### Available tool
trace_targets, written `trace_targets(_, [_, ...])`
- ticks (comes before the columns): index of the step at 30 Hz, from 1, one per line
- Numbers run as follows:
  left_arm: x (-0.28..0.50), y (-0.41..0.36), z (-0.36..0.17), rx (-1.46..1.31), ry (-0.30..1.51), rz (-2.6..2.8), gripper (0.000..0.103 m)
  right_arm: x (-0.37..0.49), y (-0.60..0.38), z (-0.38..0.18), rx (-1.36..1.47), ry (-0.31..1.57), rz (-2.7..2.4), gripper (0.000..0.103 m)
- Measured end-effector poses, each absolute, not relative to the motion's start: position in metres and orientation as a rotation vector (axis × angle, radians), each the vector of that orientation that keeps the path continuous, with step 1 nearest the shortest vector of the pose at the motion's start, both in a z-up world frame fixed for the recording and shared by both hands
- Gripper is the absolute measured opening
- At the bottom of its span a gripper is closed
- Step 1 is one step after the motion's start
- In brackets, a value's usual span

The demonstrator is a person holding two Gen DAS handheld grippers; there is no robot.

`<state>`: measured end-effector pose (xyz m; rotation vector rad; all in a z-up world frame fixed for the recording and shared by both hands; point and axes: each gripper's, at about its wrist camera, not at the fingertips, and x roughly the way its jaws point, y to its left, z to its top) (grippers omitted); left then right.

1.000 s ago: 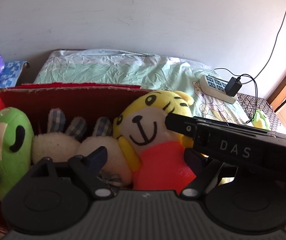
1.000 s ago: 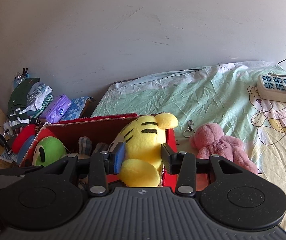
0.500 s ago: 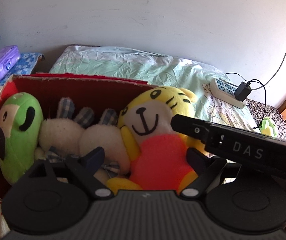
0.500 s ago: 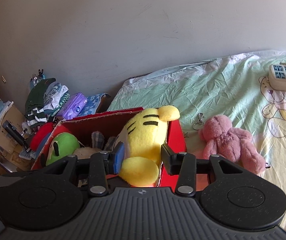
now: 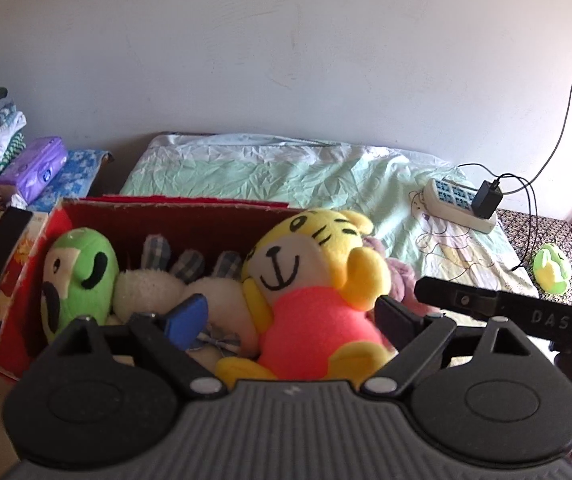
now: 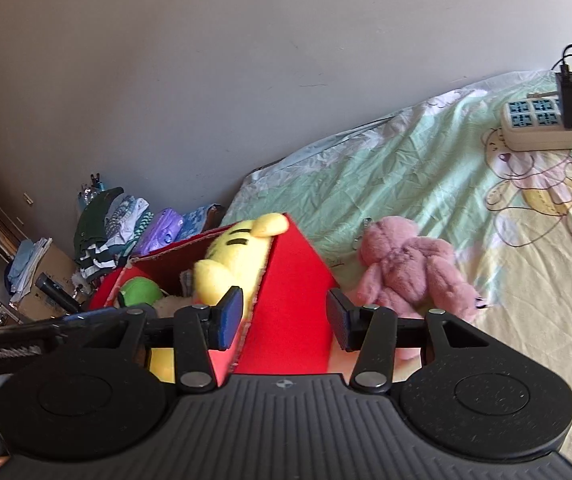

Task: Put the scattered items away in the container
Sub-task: 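Move both grippers out of the box toward the pink teddy bear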

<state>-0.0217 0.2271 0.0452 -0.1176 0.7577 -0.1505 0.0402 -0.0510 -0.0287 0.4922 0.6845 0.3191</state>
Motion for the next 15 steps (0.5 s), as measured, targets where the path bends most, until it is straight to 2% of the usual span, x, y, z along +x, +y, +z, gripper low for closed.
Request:
trace_targets(7, [-0.033, 0.169, 0.057, -0.105, 0.698, -0.293, 0.090, 0.029, -0.105, -0.050, 0.486, 0.741, 0.214, 0.050])
trace_targets(15, [-0.029, 0.103, 0.031, -0.125, 0.761, -0.453, 0.090, 0.027, -0.153, -0.079, 0.507, 0.790, 0.137, 0.050])
